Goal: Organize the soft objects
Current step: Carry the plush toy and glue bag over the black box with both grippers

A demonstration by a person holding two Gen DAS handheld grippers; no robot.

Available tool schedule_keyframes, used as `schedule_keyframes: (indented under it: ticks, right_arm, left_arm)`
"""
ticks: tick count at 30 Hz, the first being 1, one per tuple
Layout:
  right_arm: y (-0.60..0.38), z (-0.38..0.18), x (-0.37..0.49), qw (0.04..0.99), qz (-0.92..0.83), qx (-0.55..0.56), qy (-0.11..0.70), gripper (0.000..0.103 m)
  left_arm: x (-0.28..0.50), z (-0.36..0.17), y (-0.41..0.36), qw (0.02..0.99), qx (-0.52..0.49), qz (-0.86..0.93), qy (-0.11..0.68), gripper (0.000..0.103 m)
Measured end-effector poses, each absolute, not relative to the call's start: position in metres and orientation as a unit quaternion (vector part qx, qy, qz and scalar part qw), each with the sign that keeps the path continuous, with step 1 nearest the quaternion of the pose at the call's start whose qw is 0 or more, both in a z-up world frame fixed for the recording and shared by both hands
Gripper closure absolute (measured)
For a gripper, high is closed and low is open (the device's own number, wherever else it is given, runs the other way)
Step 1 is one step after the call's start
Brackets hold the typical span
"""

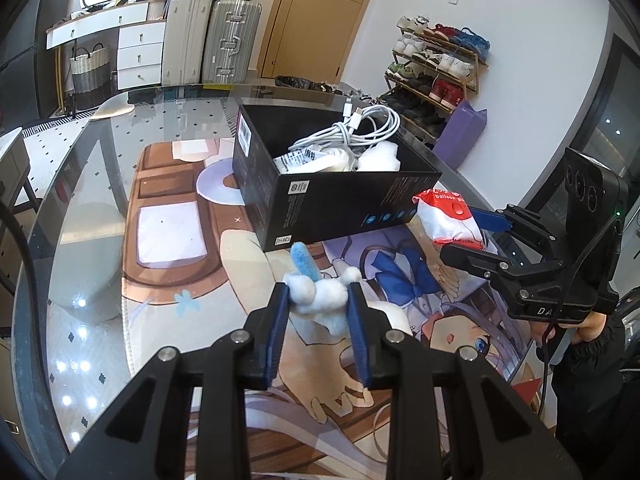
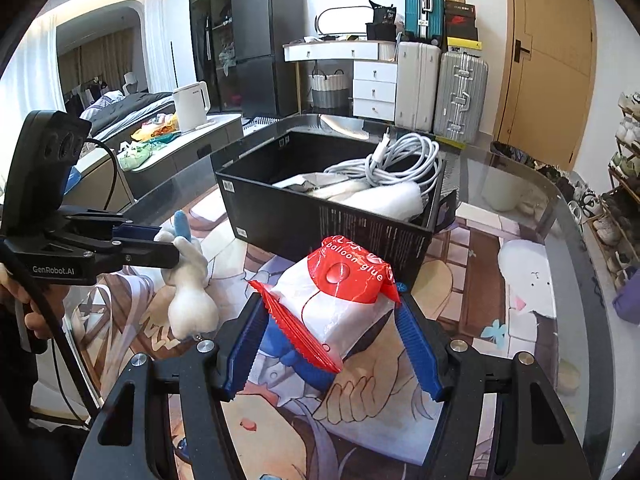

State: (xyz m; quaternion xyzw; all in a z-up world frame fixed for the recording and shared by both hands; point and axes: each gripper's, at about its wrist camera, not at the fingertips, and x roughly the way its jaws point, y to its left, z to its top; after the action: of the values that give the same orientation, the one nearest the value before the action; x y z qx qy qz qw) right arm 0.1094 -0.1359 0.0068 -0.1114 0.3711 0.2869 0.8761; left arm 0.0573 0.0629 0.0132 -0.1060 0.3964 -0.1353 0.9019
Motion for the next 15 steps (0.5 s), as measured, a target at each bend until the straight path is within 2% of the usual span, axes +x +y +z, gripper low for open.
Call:
schedule_keyframes:
  ticks: [15]
  right_arm:
    - [-0.140, 0.021, 0.106, 0.885, 0.289, -0.106, 0.348, 0.036]
  left_arm:
    - [0.054, 0.022, 0.063, 0.907, -0.113, -0.138, 0.381, 0.076]
